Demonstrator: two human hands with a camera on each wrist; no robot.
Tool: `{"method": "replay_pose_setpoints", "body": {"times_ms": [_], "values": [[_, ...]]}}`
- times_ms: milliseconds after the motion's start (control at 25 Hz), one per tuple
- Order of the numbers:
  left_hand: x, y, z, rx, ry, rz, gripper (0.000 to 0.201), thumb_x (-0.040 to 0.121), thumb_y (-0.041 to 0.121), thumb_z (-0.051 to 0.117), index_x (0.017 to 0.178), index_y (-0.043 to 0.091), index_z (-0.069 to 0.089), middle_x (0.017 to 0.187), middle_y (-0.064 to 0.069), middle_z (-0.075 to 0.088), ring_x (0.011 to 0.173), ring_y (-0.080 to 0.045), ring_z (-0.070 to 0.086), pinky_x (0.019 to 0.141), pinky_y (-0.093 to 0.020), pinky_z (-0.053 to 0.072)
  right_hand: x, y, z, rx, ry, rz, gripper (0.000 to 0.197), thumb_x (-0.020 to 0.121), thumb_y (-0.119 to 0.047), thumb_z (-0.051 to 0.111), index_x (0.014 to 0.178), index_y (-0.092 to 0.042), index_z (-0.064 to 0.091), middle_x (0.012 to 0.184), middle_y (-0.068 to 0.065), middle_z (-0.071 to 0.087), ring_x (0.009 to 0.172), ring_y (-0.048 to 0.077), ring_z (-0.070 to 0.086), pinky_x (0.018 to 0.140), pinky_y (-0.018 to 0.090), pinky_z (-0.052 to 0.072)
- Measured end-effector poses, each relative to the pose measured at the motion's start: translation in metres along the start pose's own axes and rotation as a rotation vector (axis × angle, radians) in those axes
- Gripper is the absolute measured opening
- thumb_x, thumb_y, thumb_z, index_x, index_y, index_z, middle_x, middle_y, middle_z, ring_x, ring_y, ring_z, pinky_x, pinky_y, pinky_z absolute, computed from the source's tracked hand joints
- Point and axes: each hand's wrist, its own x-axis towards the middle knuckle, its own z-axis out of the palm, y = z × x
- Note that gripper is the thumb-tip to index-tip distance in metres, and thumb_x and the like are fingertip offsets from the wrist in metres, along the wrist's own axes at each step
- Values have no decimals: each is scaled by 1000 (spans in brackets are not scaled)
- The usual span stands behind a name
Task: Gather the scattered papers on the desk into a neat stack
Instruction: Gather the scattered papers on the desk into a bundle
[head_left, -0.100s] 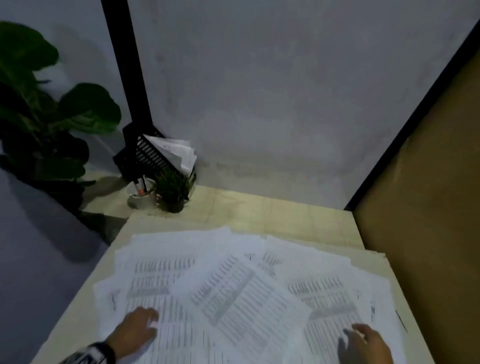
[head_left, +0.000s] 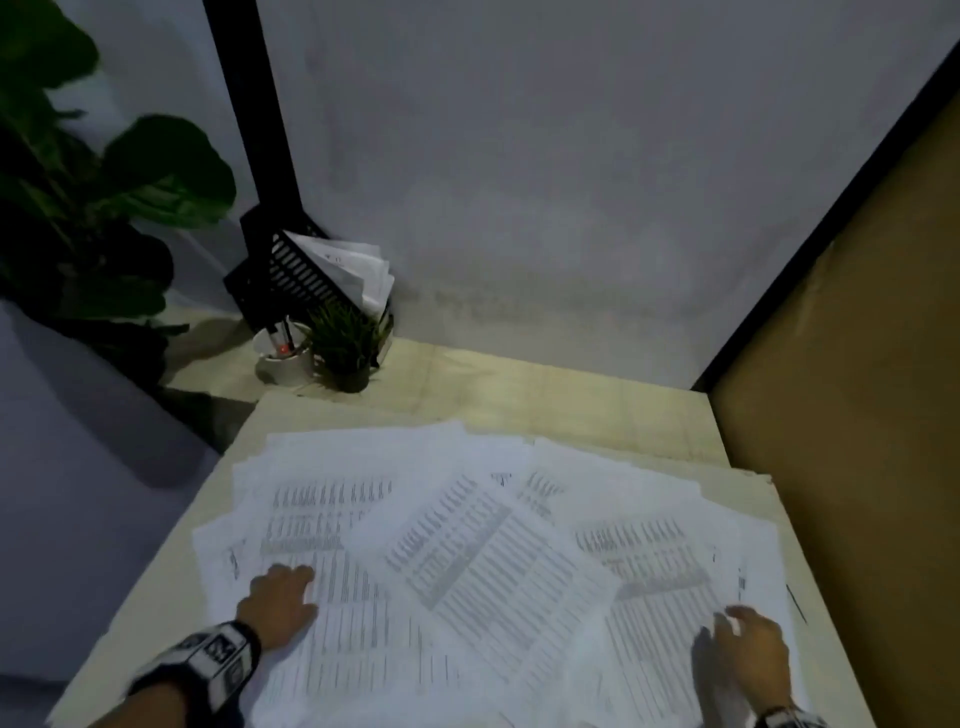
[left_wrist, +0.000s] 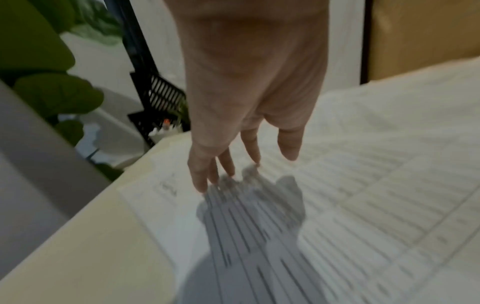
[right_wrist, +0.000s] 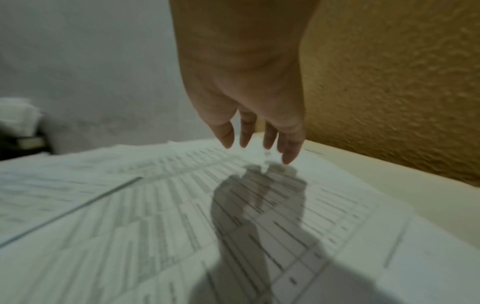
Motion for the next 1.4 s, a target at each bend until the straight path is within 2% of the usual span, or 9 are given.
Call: {"method": "replay_pose_setpoints", "body": {"times_ms": [80,240,480,600,840,1000,1160,1280,1400], "values": [[2,5,-1,-44,128,-109,71,84,38,55,142,17,20,146,-17,27,130,-36,34,105,-42,35,14,7,2,-61,106,129,38,80,-14,65,115,2,58,119,29,56,107,44,53,96,47,43],[-4,0,15,-183,253,-223,90,75,33,70,144,12,15,146,-25,22,128,-45,27,102,-52,33,29,25,17,-302,45,224,59,72,-40,72,111,-1,52,113,27,50,104,40,49,93,44,42],[12,3,6,-214,264,-444,100,68,38,75,142,9,15,145,-27,23,128,-45,28,105,-49,28,25,11,16,-286,-17,188,64,77,-45,64,121,-2,44,124,23,41,115,40,40,95,50,41],[17,2,6,-300,310,-492,105,58,29,84,138,1,23,137,-31,29,122,-47,33,101,-52,31,31,18,19,-192,-82,116,68,79,-39,66,124,4,40,126,27,43,115,43,44,96,50,40],[17,3,-1,-351,267,-466,91,55,19,86,130,0,39,131,-29,37,121,-41,37,101,-43,29,11,13,32,-250,45,70,65,77,-33,69,120,6,39,124,28,42,113,45,43,88,53,42],[8,10,0,-471,241,-364,70,63,10,80,125,4,49,136,-25,33,127,-35,27,101,-39,26,0,7,43,-293,117,26,83,68,-35,77,131,2,36,141,24,33,129,41,28,101,57,29],[-4,32,6,-679,220,-221,63,73,2,70,130,-1,42,142,-23,25,127,-37,34,103,-39,33,0,-6,54,-134,-90,-47,86,73,-28,75,135,3,25,137,30,33,124,46,35,99,55,37],[-4,46,10,-828,185,-180,71,80,11,67,138,-1,29,146,-25,30,132,-37,35,107,-42,32,5,-16,53,-155,-55,72,83,70,-35,76,130,2,32,134,30,36,121,46,38,97,55,39],[-1,50,10,-766,236,-266,70,78,26,68,134,0,37,144,-25,29,130,-40,35,105,-43,32,16,-13,54,-170,-64,123,79,68,-39,77,124,0,37,129,26,40,118,42,42,92,52,42]]}}
